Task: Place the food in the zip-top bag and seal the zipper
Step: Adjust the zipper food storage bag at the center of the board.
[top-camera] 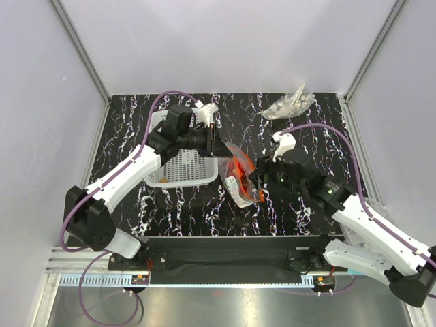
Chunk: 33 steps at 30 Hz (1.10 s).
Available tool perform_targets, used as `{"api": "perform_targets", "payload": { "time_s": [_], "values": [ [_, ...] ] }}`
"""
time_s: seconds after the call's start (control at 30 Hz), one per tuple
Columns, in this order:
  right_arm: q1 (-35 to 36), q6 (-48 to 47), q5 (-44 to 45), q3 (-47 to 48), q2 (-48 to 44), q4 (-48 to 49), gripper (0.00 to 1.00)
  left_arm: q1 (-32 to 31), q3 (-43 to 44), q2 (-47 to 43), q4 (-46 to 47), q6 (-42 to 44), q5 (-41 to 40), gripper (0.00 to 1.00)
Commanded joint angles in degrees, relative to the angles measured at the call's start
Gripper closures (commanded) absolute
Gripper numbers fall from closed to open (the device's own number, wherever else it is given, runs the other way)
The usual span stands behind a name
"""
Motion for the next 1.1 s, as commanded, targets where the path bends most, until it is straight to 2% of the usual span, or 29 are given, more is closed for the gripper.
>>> {"api": "perform_targets", "payload": {
  "time_s": [0.0, 0.03, 0.23, 0.33, 0.4, 0.57, 0.63, 0.9, 0.97, 1.07],
  "values": [
    [0.42, 1.90, 3.03, -1.30, -3.14, -3.42, 0.28, 0.66, 0.99, -0.80, 4.23, -0.57, 2.13, 1.00],
    [0.42, 2.51, 3.30, -2.00, -3.59, -3.77, 0.32, 0.75, 0.90, -0.88, 4.32, -0.83, 2.13, 1.00],
    [0.42, 4.71, 3.13, -5.33, -6.31, -5.36, 0.34, 1.54, -0.51, -0.80, 6.43, -1.98, 2.48, 1.00],
    [0.34, 7.16, 2.60, -7.18, -7.37, -5.97, 0.44, 1.98, -1.03, -0.71, 6.78, -2.15, 2.31, 1.00],
    [0.42, 8.75, 2.07, -8.33, -7.54, -5.28, 0.46, 2.24, -1.47, -0.71, 7.22, -2.51, 2.22, 1.00],
    [0.42, 10.69, -0.91, -12.72, -6.58, 1.04, 0.51, 2.77, -2.26, -0.97, 7.75, -2.86, 1.95, 1.00],
    [0.42, 11.04, 1.17, -14.82, -5.01, 4.20, 0.56, 2.94, -2.27, -1.23, 7.75, -2.95, 2.04, 1.00],
    [0.42, 11.04, 1.45, -15.89, -3.06, 8.70, 0.60, 3.12, -2.18, -1.59, 7.40, -2.68, 2.13, 1.00],
    [0.42, 11.13, 3.47, -15.89, -3.76, 8.88, 0.65, 3.30, -2.18, -1.50, 7.31, -2.60, 2.22, 1.00],
    [0.33, 11.31, 6.90, -15.45, -6.04, 8.09, 0.82, 3.30, -2.26, -1.59, 6.96, -2.33, 2.22, 1.00]
  ]
}}
